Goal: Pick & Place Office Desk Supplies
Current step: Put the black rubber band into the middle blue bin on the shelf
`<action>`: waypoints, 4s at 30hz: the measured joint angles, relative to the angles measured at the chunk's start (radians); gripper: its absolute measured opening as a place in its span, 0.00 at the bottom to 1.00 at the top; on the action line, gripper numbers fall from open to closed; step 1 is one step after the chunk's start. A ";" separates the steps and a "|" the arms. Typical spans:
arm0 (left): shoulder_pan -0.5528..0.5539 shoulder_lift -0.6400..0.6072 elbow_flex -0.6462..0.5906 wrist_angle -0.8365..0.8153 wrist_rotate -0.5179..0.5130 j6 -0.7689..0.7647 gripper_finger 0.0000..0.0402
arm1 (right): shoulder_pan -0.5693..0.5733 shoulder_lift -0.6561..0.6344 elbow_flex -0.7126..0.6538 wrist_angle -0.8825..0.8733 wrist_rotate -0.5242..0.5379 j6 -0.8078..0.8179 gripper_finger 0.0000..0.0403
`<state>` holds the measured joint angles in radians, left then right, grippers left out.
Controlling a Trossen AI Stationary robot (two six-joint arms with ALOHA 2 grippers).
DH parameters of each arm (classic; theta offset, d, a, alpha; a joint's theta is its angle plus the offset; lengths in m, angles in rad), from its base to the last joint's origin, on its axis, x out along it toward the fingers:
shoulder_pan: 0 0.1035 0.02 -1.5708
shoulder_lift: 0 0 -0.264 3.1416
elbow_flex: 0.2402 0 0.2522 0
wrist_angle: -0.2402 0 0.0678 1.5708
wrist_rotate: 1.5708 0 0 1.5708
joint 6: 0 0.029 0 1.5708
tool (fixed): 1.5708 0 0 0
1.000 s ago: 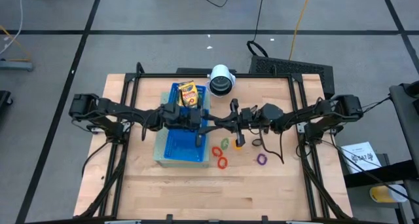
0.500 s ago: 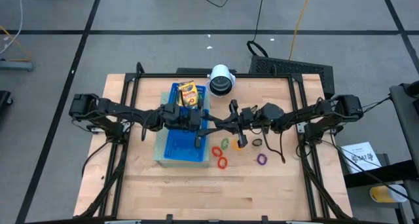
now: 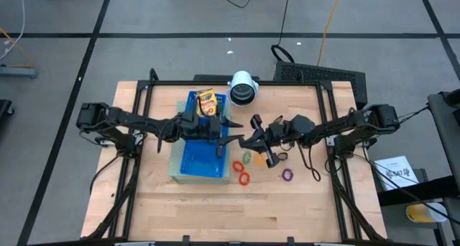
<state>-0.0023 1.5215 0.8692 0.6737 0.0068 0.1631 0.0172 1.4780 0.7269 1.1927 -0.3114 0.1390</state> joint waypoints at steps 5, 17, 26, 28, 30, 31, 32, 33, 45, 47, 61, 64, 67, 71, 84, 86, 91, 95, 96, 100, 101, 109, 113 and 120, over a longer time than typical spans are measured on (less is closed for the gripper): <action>0.005 0.000 0.000 -0.001 0.013 -0.008 0.38 | -0.002 0.001 0.000 -0.026 0.010 -0.010 0.00; -0.006 0.000 0.000 0.002 0.045 -0.082 0.39 | -0.004 0.002 0.000 -0.022 0.026 -0.090 0.00; -0.007 0.000 0.000 -0.053 0.046 -0.157 0.39 | -0.012 0.002 0.000 -0.015 0.053 -0.092 0.00; -0.013 0.000 0.000 -0.046 0.046 -0.157 0.39 | -0.019 0.002 0.000 -0.016 0.054 -0.083 0.00; -0.016 0.000 0.000 -0.034 0.048 -0.156 0.39 | -0.024 0.002 0.000 -0.016 0.053 -0.068 0.00; -0.019 0.000 0.000 -0.027 0.049 -0.154 0.39 | -0.027 0.002 0.000 -0.019 0.053 -0.064 0.00; -0.020 -0.001 0.000 -0.021 0.049 -0.150 0.39 | -0.029 0.002 0.000 -0.024 0.053 -0.063 0.00; -0.020 -0.001 0.000 -0.017 0.049 -0.147 0.40 | -0.030 0.002 0.000 -0.030 0.053 -0.063 0.00; -0.020 -0.001 -0.001 0.031 0.023 -0.165 0.65 | -0.030 0.002 0.001 -0.049 0.056 -0.064 0.00; -0.020 -0.001 -0.001 0.036 0.036 -0.151 0.66 | -0.030 0.002 0.001 -0.053 0.057 -0.064 0.00; -0.019 -0.001 -0.002 0.031 0.054 -0.112 0.23 | -0.030 0.001 0.001 -0.077 0.057 -0.065 0.00; -0.018 -0.001 -0.002 0.028 0.055 -0.079 0.07 | -0.030 0.001 0.001 -0.082 0.050 -0.072 0.01; -0.018 -0.001 -0.002 0.025 0.069 -0.075 0.03 | -0.030 0.000 0.001 -0.104 0.037 -0.081 0.07; -0.018 0.000 -0.002 0.024 0.071 -0.075 0.03 | -0.036 -0.054 0.000 -0.173 -0.034 -0.101 0.22; -0.018 -0.228 0.001 -0.415 -0.005 -0.098 0.03 | -0.047 -0.469 -0.002 -0.947 0.186 -0.117 0.51; -0.018 -0.286 0.001 -0.560 -0.039 -0.130 0.04 | -0.046 -0.502 -0.002 -1.024 0.219 -0.103 0.51; -0.018 -0.389 0.001 -0.854 -0.106 -0.225 0.02 | -0.046 -0.525 -0.002 -1.086 0.239 -0.099 0.48; -0.018 -0.405 0.001 -0.954 -0.113 -0.261 0.06 | -0.046 -0.515 -0.002 -1.090 0.238 -0.123 0.45; -0.018 -0.404 0.001 -0.963 -0.113 -0.269 0.08 | -0.046 -0.513 -0.002 -1.092 0.238 -0.126 0.45; -0.017 -0.404 0.000 -0.960 -0.114 -0.319 0.16 | -0.046 -0.509 -0.002 -1.092 0.238 -0.126 0.44; -0.014 -0.404 0.000 -0.961 -0.113 -0.331 0.19 | -0.046 -0.509 -0.002 -1.093 0.237 -0.126 0.44; 0.012 -0.404 0.000 -0.963 -0.096 -0.403 0.43 | -0.046 -0.509 -0.002 -1.093 0.237 -0.125 0.43; 0.016 -0.404 0.000 -0.965 -0.078 -0.403 0.54 | -0.046 -0.509 -0.002 -1.093 0.237 -0.125 0.43; 0.016 -0.453 0.001 -0.953 -0.087 -0.366 0.66 | -0.046 -0.509 -0.002 -1.103 0.237 -0.125 0.42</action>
<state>0.0135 1.0690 0.8699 -0.2798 -0.0801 -0.2025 -0.0288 0.9695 0.7251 0.0892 -0.0742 0.0139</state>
